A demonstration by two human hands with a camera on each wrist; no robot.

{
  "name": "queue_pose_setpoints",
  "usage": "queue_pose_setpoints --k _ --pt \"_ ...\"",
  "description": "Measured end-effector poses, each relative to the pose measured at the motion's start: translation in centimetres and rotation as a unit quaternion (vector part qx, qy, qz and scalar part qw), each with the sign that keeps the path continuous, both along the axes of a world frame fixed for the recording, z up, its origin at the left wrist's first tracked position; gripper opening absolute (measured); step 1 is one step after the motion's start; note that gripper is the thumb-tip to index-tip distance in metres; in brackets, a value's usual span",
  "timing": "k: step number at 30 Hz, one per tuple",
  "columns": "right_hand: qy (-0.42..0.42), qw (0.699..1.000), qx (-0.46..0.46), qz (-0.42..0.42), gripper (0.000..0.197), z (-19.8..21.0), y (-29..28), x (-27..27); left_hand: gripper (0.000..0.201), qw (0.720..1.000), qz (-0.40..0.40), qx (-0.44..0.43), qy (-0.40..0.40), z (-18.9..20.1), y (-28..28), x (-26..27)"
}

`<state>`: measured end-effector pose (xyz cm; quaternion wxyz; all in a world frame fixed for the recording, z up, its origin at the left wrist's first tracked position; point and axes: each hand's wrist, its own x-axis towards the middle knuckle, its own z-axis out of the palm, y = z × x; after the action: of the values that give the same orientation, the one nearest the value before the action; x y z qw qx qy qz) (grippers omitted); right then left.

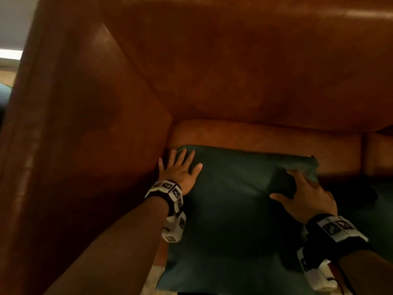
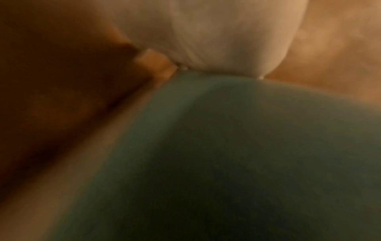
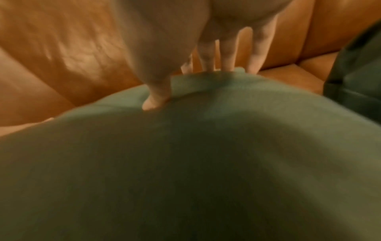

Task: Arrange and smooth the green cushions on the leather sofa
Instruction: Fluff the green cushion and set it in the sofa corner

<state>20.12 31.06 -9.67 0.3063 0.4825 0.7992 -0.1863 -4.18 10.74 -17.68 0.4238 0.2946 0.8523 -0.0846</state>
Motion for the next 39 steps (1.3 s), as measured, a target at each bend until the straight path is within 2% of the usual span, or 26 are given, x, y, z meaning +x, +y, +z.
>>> queue_pose_setpoints --k 1,4,6,10,12,14,16,18,19,20,21,23,25,27,30,32,33,35,36,38,39 --pt "-0.005 1.000 -0.005 0.001 0.080 0.0 0.2 -0.2 0.066 1.000 0.005 0.002 0.011 0.2 0.3 -0.1" --pt "-0.027 0.999 -0.017 -0.004 0.082 0.1 0.5 0.0 0.064 0.994 -0.039 0.091 0.051 0.9 2.4 1.5" --pt "-0.024 1.000 -0.009 0.003 0.081 0.2 0.5 0.1 0.066 0.994 -0.056 0.091 0.033 0.1 2.7 1.6" --pt "-0.009 1.000 -0.007 0.010 0.080 0.1 0.5 0.0 0.057 0.993 0.113 0.023 -0.023 -2.3 1.7 -1.5" --pt "-0.016 1.000 -0.022 0.014 0.080 0.3 0.8 -0.1 0.053 0.988 0.146 -0.013 -0.040 -1.8 1.7 -2.5" --pt "-0.022 0.998 -0.022 0.051 0.079 1.0 1.1 -0.5 0.057 0.995 0.099 -0.001 0.009 -0.4 2.8 -2.0" --pt "0.017 0.990 0.019 0.135 0.070 1.4 0.7 -1.6 0.061 0.991 -0.019 0.107 0.076 2.1 5.3 0.9" --pt "0.122 0.971 0.059 0.198 0.056 0.9 -0.5 -3.5 0.061 0.963 -0.150 0.219 0.046 4.2 7.7 5.4" --pt "0.156 0.961 0.061 0.222 0.053 0.4 -1.2 -4.3 0.061 0.954 -0.200 0.223 0.008 4.6 8.4 7.5" --pt "0.163 0.953 0.046 0.251 0.056 -0.4 -1.7 -4.9 0.061 0.956 -0.221 0.192 -0.021 4.3 8.7 8.8" --pt "0.141 0.949 0.017 0.281 0.060 -1.4 -1.9 -5.2 0.059 0.965 -0.213 0.148 -0.034 3.7 8.6 9.2" --pt "0.083 0.948 -0.017 0.308 0.068 -3.1 -0.6 -4.3 0.057 0.986 -0.139 0.085 -0.016 2.0 7.9 8.3" --pt "0.039 0.956 -0.023 0.289 0.081 -3.9 2.6 -2.3 0.057 0.997 -0.072 0.040 0.012 0.7 7.1 6.8" --pt "-0.001 0.966 -0.020 0.257 0.089 -4.0 6.0 0.2 0.057 1.000 -0.010 -0.003 0.003 0.3 6.2 5.4" --pt "-0.059 0.975 -0.020 0.212 0.065 -3.3 9.7 2.1 0.059 0.994 0.077 -0.079 -0.001 0.7 5.1 3.2" --pt "-0.028 0.976 -0.026 0.215 0.058 -2.1 9.4 0.9 0.060 0.989 0.102 -0.103 0.025 1.6 5.3 2.9" --pt "0.007 0.972 -0.027 0.233 0.060 -1.6 8.4 -0.2 0.060 0.992 0.078 -0.081 0.053 2.2 6.0 3.8" --pt "0.078 0.949 -0.037 0.303 0.072 -1.0 5.6 -2.3 0.060 0.993 -0.030 0.058 0.095 3.7 7.4 7.2" --pt "0.082 0.935 -0.049 0.342 0.078 -1.2 4.2 -2.8 0.059 0.984 -0.089 0.126 0.088 4.3 7.8 9.3" --pt "0.068 0.930 -0.076 0.354 0.083 -2.1 3.2 -2.7 0.059 0.974 -0.143 0.164 0.060 4.6 6.5 12.5" --pt "0.064 0.936 -0.083 0.335 0.085 -2.4 3.4 -2.4 0.059 0.979 -0.121 0.153 0.065 4.5 4.8 13.2"
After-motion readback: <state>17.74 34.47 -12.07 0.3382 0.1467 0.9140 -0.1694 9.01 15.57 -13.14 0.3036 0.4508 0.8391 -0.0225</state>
